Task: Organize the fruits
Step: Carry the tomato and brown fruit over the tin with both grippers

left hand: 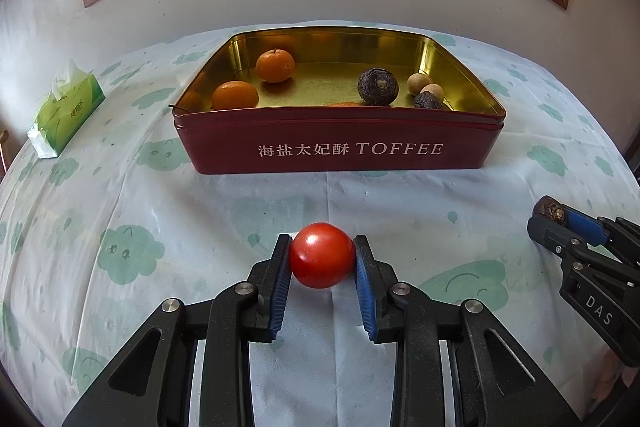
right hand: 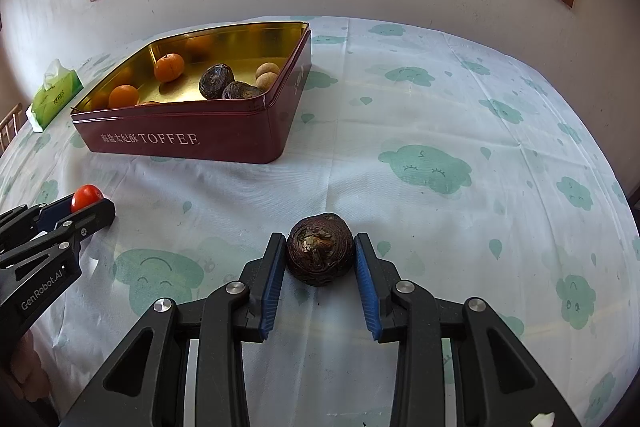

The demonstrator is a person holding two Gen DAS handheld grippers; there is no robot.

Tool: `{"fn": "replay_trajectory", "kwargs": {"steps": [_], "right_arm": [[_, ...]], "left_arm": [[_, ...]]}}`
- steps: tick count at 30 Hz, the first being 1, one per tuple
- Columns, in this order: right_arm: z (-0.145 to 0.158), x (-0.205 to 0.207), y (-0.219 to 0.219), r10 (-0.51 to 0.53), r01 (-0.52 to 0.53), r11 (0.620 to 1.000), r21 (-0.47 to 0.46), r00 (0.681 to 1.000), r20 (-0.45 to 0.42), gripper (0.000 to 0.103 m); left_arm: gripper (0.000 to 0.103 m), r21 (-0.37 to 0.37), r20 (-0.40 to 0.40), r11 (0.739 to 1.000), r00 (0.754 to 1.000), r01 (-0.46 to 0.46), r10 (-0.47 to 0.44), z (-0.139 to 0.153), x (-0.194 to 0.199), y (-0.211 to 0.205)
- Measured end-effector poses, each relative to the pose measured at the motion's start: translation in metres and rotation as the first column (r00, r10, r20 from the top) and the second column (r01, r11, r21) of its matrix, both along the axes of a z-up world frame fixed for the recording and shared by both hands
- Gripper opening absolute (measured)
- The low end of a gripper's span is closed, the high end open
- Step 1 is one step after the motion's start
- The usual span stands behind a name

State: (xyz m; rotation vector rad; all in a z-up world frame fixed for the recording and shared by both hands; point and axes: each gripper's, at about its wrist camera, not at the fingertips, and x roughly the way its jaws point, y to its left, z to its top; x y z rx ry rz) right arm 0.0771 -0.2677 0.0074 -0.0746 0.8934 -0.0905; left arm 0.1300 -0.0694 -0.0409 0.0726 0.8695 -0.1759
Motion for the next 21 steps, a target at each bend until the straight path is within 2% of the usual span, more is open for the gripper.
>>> {"fn": "replay_trajectory", "kwargs": {"steps": [21], "right_arm": [[0.000, 0.000, -0.001, 0.000, 0.000, 1.000, -0.012, 1.000, 0.001, 0.032]], "left_arm": [[0.031, 0.008, 0.005, 0.999, 0.999, -0.037, 0.037, 0.000, -0.010, 0.016]]}}
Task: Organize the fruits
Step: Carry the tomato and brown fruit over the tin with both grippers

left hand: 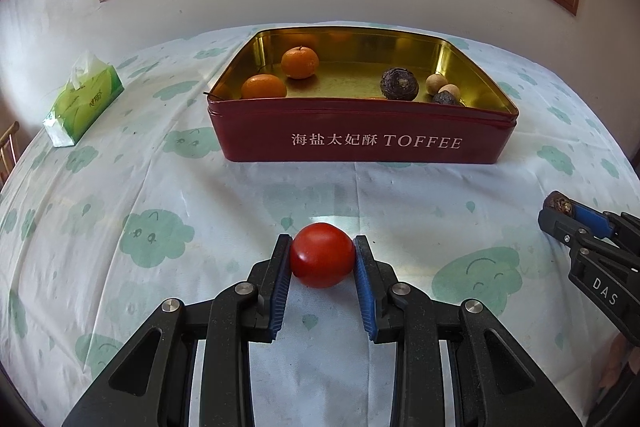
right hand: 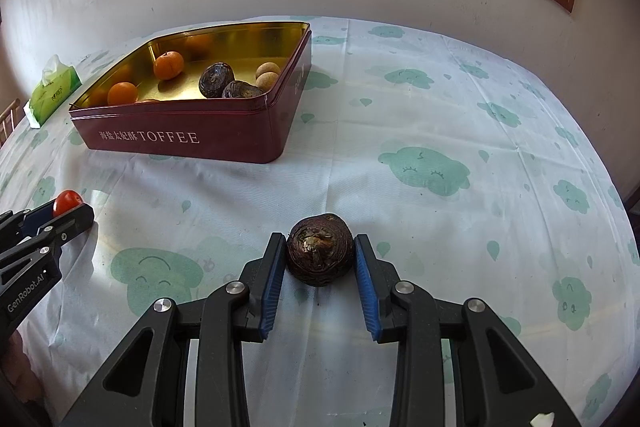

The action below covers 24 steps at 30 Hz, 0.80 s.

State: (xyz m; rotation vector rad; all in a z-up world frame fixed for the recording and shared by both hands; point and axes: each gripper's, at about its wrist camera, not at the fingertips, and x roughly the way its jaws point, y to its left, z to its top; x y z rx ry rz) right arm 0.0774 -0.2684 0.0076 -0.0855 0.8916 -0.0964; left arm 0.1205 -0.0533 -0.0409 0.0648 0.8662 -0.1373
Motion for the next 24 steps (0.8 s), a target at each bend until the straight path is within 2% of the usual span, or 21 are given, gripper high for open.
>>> {"fn": "replay_trajectory", "kwargs": {"steps": [24], "right_arm": [[0.006, 0.004, 0.002, -0.009, 0.009, 1.000, 0.008, 1.000, -0.022, 0.031]], "left_arm": [[0.031, -0.022, -0.040, 1.000, 0.999, -0.021, 0.020, 0.005, 0.014, 0.016]]}}
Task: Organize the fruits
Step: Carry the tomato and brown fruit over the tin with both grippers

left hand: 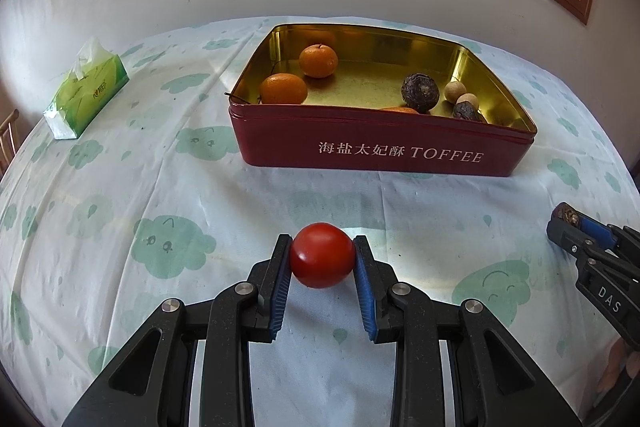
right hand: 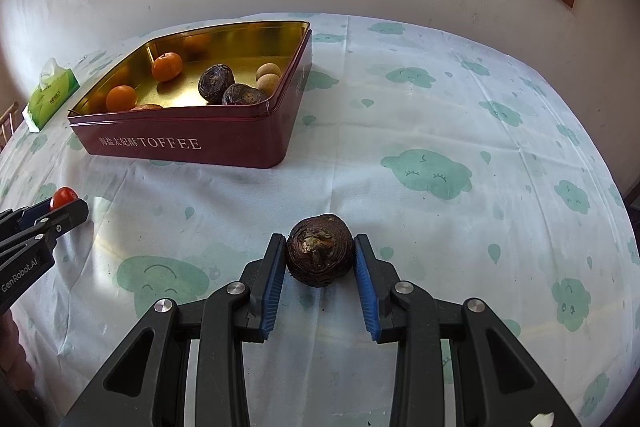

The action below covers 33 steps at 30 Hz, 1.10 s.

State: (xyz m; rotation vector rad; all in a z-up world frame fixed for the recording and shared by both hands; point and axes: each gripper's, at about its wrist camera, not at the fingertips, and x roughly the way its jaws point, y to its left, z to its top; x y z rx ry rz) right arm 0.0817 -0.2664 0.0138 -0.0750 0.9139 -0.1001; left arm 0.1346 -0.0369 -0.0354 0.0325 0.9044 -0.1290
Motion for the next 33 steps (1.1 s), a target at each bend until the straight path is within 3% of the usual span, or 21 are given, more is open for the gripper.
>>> {"fn": "replay_trajectory", "kwargs": {"steps": [18, 33], "right_arm": [[0.040, 0.016, 0.016, 0.052, -0.052, 0.999, 0.000, 0.997, 0.062, 0.031], [0.060, 0.058, 0.049, 0.145, -0.148, 0.989, 0.021, 0.984, 0.099, 0.031]], "left_arm": [[0.031, 0.001, 0.092, 1.000, 0.996, 0.013, -0.013, 0.042, 0.023, 0.007], [0.031, -0.025, 0.101, 0.999, 0.994, 0.038, -0.035, 0.055, 0.062, 0.012]]}}
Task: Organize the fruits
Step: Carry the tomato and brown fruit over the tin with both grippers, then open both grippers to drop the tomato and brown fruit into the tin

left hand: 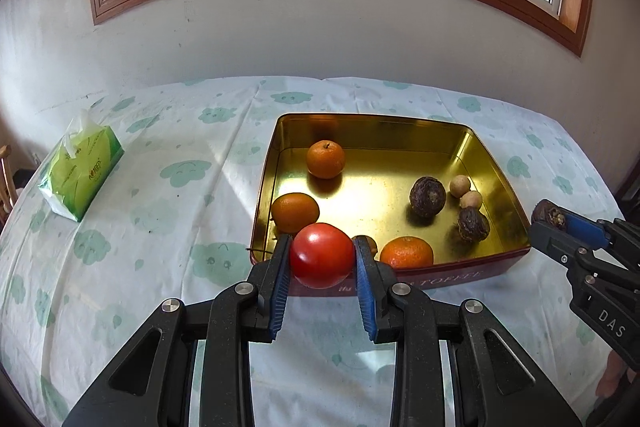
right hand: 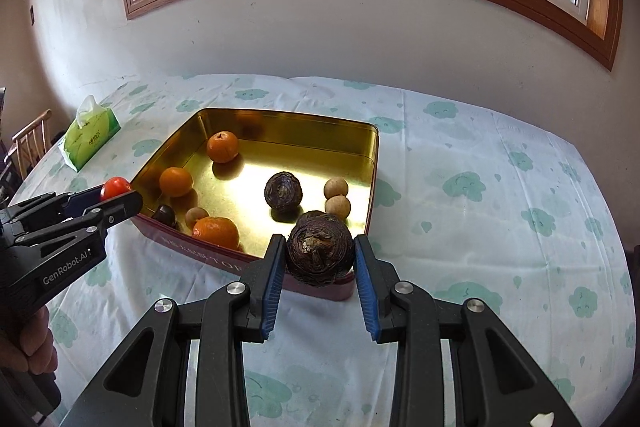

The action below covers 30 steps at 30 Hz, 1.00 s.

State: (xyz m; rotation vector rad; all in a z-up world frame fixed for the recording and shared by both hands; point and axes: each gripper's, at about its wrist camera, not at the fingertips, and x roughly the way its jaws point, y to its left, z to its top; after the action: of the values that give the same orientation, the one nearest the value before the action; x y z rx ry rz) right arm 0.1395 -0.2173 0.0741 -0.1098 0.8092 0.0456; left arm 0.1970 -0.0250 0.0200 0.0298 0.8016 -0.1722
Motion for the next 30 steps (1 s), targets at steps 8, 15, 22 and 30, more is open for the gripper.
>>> {"fn": "replay_trajectory", "kwargs": {"steps": [8, 15, 22, 30], "right_arm": [[-0.014, 0.028, 0.008, 0.017, -0.017, 1.000, -0.005, 0.999, -0.033, 0.031], [-0.025, 0.045, 0.010, 0.011, -0.012, 1.000, -0.018, 0.998, -0.059, 0.031], [-0.035, 0.057, 0.011, 0.005, -0.007, 1.000, -0.027, 0.997, -0.080, 0.031], [-0.040, 0.063, 0.011, 0.006, -0.008, 1.000, -0.025, 0.997, -0.083, 0.031]], "left_arm": [[0.031, 0.011, -0.032, 1.000, 0.999, 0.002, -0.002, -0.010, 0.027, -0.007], [0.031, 0.021, -0.052, 1.000, 0.999, -0.003, 0.004, -0.020, 0.042, -0.010], [0.031, 0.027, -0.068, 1.000, 0.998, -0.012, 0.014, -0.030, 0.050, -0.011], [0.031, 0.032, -0.085, 0.999, 0.996, -0.022, 0.025, -0.037, 0.055, -0.012]]}}
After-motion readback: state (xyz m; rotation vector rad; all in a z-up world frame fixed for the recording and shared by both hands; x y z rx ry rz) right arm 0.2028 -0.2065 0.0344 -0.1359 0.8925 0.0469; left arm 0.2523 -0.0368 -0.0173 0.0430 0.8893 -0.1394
